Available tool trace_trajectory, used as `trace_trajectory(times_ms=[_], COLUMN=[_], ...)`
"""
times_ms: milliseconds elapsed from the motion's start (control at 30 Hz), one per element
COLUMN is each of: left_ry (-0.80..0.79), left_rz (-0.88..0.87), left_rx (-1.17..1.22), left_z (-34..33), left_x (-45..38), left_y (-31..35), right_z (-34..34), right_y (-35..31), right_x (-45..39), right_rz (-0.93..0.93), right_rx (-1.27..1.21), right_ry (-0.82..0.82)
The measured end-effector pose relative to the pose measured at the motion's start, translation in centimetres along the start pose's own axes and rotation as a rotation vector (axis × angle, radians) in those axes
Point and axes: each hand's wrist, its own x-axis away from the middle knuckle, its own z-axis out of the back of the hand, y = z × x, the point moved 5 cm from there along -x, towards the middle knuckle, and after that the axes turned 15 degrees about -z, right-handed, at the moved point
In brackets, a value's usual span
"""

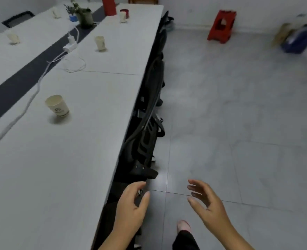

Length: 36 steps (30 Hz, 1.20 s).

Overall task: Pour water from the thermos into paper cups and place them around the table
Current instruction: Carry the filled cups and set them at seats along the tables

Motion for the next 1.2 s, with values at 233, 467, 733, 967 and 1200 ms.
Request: trace_trajectory(times_ms=[233,467,733,967,1200], left_ry=[-0.371,-0.407,-0.254,-0.015,-0.053], left_rz=[-0.021,0.130,0.292,0.323,0.137], left_rx=[0.148,0.163,0.104,0.123,0.174], left_z=[-15.7,-28.6,-34.6,-37.5,-42.4], left_x=[-6.6,-13.7,-24.2,-40.7,-64.4], left_y=[1.6,2.1,2.2,-1.0,0.6], right_z=[13.7,26.0,35.0,39.3,46.2], right_y=[7.1,10.0,4.6,2.3,-7.4], right_x=[1.6,-6.7,-20.9,-37.3,-57.1], right_rz=[-0.202,-0.228,-0.186,-0.310,-0.104], right_rx=[-0.221,-0.165,-0.133,-0.160,-0.173], right_ry=[0.457,0.536,0.417,0.324,0.383])
